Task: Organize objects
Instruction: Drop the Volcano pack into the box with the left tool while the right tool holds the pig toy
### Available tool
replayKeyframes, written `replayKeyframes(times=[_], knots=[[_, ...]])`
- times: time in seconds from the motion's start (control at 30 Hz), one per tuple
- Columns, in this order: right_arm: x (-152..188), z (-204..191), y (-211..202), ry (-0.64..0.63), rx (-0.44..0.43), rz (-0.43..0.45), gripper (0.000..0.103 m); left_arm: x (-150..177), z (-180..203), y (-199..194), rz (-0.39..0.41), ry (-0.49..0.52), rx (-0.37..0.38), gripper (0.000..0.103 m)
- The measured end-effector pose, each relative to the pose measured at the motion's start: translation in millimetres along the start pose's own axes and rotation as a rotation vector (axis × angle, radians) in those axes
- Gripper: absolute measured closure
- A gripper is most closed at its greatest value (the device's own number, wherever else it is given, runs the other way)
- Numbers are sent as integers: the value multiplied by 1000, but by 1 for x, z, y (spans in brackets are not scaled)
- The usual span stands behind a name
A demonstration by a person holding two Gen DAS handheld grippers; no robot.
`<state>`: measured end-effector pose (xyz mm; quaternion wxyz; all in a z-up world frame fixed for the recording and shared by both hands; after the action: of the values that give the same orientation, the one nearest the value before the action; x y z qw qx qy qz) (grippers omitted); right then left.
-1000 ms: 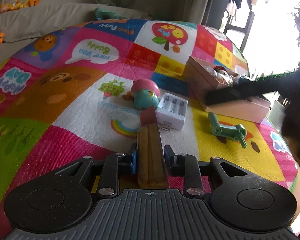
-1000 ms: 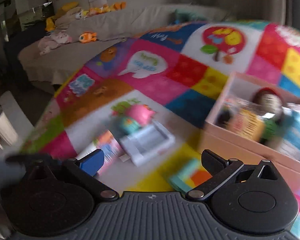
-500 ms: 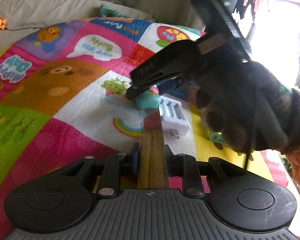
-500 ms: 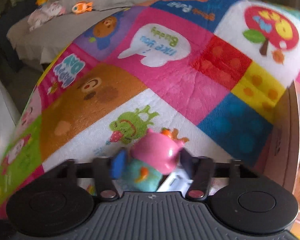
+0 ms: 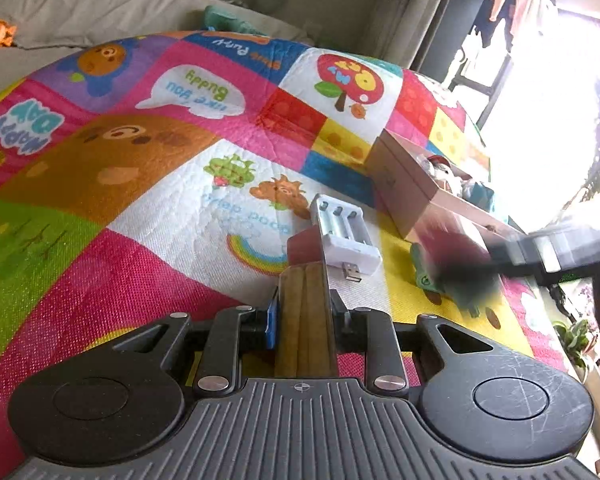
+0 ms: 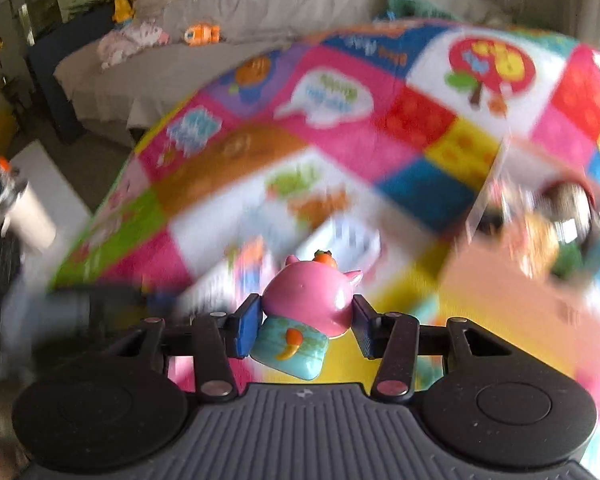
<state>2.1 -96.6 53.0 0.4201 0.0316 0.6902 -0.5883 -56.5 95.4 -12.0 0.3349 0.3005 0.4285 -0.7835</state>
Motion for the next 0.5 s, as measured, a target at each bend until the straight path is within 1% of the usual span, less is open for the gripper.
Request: replayKeyframes(times=[0.07,0.17,0.2,0.23,0.27,0.33,0.43,0.5], knots=[[28,2,-5,-1,18,-19,55,0,0,0,0,-2,1,76],[64,9,-10,30,59,-47,55,-1,0,0,0,0,-1,76],[73,12,-13,46,69,-37,55,-1,0,0,0,1,-2,76],[79,15,-16,63,75,-24,49,-1,1,0,-1,2,-4,76],[84,18,-19,85,86,-11,45,-1,1,0,-1,4,-6,76],[87,22,-24,110,96,12,44,-1,2,1,-2,9,-10,76],[87,22,-29,108,88,50,44,-1,4,1,-4,22,-21,76],[87,22,-26,98,83,52,44,-1,6,2,-7,33,-31,76]])
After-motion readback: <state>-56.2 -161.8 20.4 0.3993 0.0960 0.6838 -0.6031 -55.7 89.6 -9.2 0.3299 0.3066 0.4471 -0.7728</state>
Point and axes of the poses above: each gripper's, at about its wrist camera, not at the fingertips, and y roughly the way its jaws point, z to its right, x to its underside, the point moved 2 cm from there along y, roughly the way its jaws point, and after that the axes turned 9 degrees about x, right-handed, at the moved point
